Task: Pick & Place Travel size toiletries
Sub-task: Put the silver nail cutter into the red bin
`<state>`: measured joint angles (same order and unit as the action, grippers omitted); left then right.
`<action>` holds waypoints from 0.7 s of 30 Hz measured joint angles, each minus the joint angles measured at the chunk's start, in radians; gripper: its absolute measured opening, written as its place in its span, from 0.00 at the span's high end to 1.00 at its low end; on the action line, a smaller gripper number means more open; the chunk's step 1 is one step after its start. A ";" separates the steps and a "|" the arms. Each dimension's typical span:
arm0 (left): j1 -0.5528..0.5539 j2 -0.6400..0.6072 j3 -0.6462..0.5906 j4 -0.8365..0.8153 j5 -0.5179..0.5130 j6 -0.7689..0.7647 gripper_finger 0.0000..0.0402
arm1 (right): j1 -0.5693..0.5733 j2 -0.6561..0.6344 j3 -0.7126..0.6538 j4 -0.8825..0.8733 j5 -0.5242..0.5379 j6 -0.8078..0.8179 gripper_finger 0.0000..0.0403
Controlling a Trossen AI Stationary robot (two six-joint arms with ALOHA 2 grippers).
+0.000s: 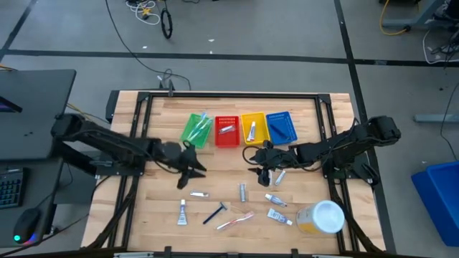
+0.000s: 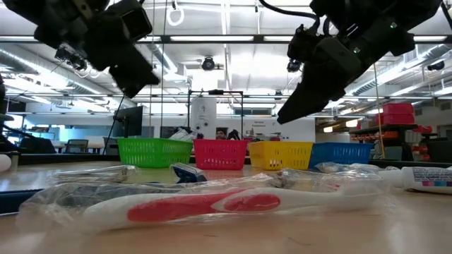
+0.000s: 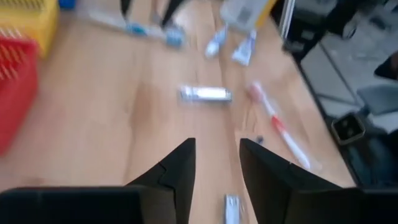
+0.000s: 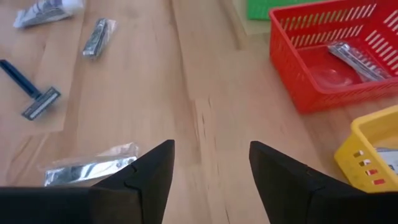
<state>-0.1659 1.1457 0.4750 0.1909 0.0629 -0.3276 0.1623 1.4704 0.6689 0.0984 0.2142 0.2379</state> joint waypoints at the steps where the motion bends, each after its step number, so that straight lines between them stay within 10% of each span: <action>1: -0.022 0.013 0.000 -0.001 -0.014 -0.009 0.65 | 0.000 0.000 0.000 0.001 0.000 0.000 0.47; 21: -0.299 0.444 0.002 0.122 -0.239 -0.005 0.50 | 0.000 0.000 0.000 0.060 0.001 0.001 0.48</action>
<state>-0.4647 1.5895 0.4774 0.3129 -0.1757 -0.3324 0.1624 1.4704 0.6689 0.1581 0.2150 0.2390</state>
